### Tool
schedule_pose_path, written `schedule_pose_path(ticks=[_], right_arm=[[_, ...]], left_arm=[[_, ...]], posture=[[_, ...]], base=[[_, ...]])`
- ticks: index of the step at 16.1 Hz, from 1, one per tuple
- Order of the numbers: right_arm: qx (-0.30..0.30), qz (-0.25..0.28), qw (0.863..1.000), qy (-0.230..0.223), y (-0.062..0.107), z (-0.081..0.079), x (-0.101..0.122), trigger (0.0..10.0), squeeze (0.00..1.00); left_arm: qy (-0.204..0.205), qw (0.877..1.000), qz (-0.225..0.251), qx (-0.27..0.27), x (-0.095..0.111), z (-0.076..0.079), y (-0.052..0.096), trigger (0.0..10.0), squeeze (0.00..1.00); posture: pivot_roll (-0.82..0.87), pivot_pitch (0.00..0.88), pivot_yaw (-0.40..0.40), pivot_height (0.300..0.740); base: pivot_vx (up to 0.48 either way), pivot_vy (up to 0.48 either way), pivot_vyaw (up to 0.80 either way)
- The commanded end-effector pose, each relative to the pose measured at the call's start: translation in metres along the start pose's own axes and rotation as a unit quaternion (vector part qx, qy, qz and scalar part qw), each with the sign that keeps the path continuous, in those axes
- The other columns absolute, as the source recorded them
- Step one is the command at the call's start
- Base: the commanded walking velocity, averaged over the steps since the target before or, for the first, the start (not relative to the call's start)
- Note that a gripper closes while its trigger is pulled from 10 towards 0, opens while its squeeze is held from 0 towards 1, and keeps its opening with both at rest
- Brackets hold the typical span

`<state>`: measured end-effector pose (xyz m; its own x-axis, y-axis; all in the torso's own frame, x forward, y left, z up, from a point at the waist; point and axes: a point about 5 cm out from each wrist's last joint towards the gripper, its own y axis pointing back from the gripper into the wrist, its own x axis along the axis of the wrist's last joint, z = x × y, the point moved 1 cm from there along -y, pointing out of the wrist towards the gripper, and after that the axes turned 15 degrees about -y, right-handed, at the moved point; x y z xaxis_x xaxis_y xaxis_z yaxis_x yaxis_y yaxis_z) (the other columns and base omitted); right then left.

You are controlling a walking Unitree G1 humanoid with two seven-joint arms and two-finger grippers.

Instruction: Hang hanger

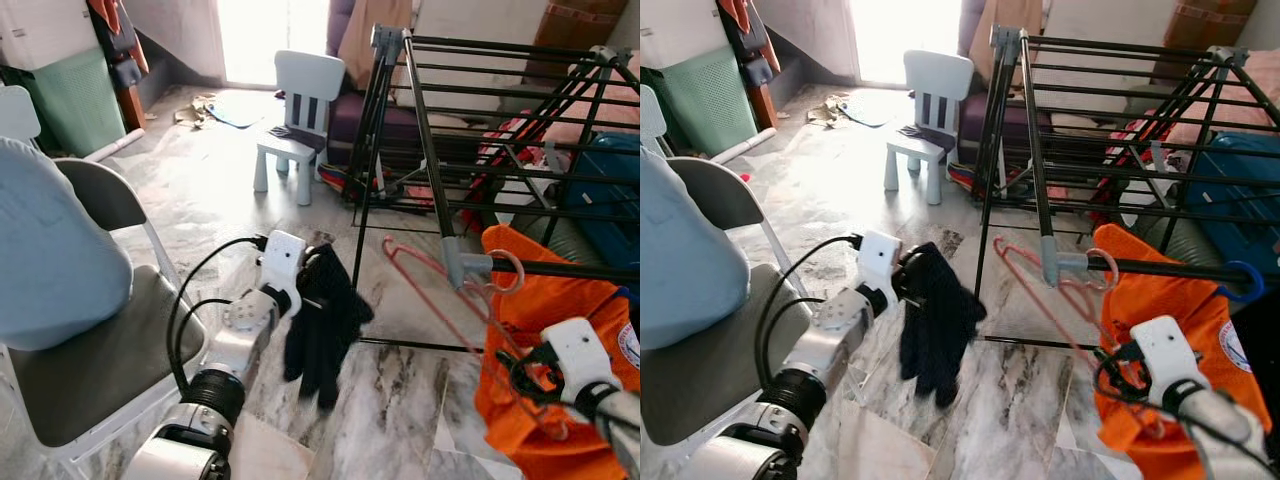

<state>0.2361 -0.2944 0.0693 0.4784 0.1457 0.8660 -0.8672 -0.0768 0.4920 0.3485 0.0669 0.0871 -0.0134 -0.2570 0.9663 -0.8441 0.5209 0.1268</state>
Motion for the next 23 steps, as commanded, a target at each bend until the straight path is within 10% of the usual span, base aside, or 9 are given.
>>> schedule_pose_path(ticks=[1, 2, 8, 23], right_arm=[[0.014, -0.005, 1.0, -0.007, -0.005, 0.003, 0.001, 10.0, 0.0], [0.026, -0.006, 0.999, -0.026, -0.012, 0.002, 0.002, 0.0, 0.0], [0.09, -0.002, 0.994, -0.064, -0.026, -0.024, -0.002, 0.0, 0.0], [0.081, -0.04, 0.995, -0.049, -0.022, -0.021, -0.024, 0.2, 0.0]], left_arm=[[-0.013, 1.0, 0.016, -0.006, 0.01, -0.001, -0.003, 10.0, 0.0], [-0.013, 1.0, 0.015, -0.006, 0.01, 0.0, -0.003, 10.0, 0.0], [-0.012, 1.0, 0.009, -0.004, 0.008, -0.001, -0.002, 10.0, 0.0], [-0.014, 1.0, -0.002, -0.011, 0.007, 0.003, -0.003, 10.0, 0.0]], posture=[[-0.05, 0.0, -0.05, 0.74], [-0.04, 0.0, -0.058, 0.74], [-0.03, 0.0, -0.064, 0.74], [-0.04, 0.0, -0.07, 0.74]], base=[[0.0, 0.0, 0.0], [0.0, 0.0, 0.0], [0.0, 0.0, 0.0], [0.0, 0.0, 0.0]])
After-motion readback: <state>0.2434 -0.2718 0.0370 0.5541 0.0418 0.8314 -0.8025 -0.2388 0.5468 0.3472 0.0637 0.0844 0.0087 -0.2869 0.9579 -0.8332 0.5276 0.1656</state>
